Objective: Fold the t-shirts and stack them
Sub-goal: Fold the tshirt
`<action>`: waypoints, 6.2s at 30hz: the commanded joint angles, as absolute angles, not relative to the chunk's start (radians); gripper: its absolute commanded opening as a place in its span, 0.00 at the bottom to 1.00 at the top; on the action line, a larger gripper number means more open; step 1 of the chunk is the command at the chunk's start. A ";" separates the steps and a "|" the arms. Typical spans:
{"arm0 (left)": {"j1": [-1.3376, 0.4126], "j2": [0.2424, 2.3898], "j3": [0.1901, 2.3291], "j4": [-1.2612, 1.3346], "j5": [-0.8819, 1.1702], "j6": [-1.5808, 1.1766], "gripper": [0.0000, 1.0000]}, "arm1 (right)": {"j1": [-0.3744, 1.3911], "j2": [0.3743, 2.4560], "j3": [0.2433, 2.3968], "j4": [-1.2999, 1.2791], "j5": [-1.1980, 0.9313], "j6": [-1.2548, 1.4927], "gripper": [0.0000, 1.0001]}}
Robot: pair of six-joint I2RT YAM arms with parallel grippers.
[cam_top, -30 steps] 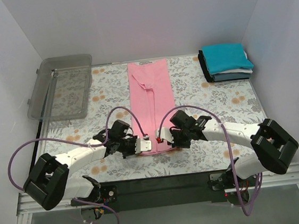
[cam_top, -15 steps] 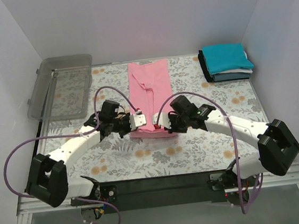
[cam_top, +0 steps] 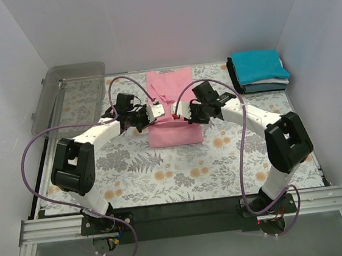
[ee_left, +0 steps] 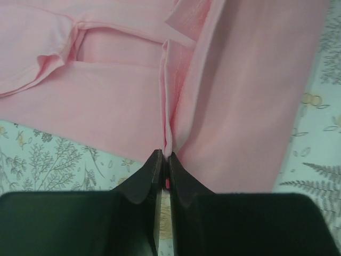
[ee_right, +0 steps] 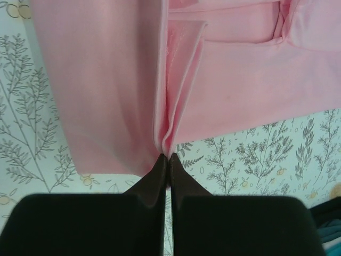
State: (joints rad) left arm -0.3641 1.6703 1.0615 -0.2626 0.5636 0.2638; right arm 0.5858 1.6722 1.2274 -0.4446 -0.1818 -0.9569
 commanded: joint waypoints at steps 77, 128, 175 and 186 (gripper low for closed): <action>-0.460 1.436 0.706 -0.300 0.483 0.012 0.26 | 0.591 1.679 1.054 -0.520 -0.333 -0.492 0.07; -0.486 1.255 0.622 -0.228 0.537 0.245 0.00 | 0.830 1.359 0.830 -0.396 -0.018 -0.618 0.01; -0.273 1.948 1.399 -0.416 0.641 0.041 0.00 | 0.434 2.092 1.712 -0.928 -0.380 -1.055 0.01; -0.351 1.775 1.062 -0.448 0.592 0.034 0.00 | 0.497 2.005 1.388 -0.790 -0.436 -0.951 0.01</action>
State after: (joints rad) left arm -0.3103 1.9141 1.1927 -0.3920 0.6056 0.0212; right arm 0.4500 2.0708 1.5368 -0.8059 -0.3958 -0.9878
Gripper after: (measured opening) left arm 0.016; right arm 0.023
